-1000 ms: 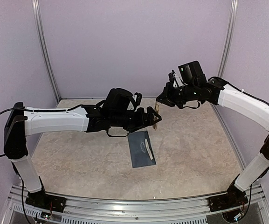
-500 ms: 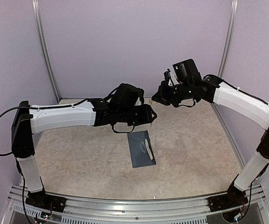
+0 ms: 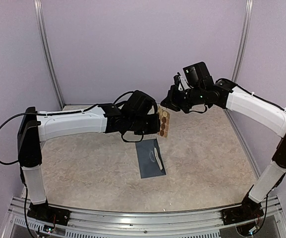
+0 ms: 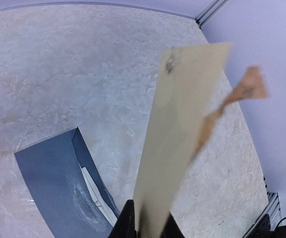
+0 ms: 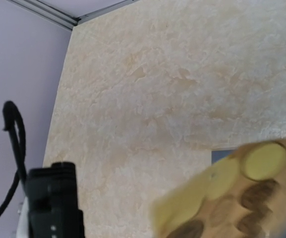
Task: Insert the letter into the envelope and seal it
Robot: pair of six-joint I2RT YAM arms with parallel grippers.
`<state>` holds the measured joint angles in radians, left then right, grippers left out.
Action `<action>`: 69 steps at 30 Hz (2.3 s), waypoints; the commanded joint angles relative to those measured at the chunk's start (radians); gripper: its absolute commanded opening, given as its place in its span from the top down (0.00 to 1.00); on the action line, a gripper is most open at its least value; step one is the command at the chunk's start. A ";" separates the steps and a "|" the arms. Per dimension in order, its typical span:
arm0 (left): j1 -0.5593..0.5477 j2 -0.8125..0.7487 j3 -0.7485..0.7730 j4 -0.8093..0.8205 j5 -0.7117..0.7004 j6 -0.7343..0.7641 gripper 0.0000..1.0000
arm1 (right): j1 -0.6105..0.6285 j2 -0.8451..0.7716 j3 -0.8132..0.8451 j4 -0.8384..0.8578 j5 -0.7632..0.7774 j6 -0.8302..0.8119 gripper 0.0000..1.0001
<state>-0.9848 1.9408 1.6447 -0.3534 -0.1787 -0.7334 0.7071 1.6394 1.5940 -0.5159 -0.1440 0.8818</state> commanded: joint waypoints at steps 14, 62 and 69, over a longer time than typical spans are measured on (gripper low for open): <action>0.002 -0.173 -0.231 0.111 0.075 -0.040 0.96 | -0.039 -0.116 -0.089 -0.054 0.057 -0.117 0.40; -0.002 0.259 -0.248 0.419 0.479 -0.284 0.43 | -0.375 -0.015 -0.787 0.177 -0.312 -0.427 0.31; 0.026 0.221 -0.293 0.284 0.342 -0.245 0.54 | -0.366 0.031 -0.797 0.191 -0.407 -0.451 0.32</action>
<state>-0.9836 2.1742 1.3823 0.0406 0.2684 -1.0107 0.3405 1.6279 0.8173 -0.3355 -0.4984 0.4580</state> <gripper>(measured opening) 0.476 0.685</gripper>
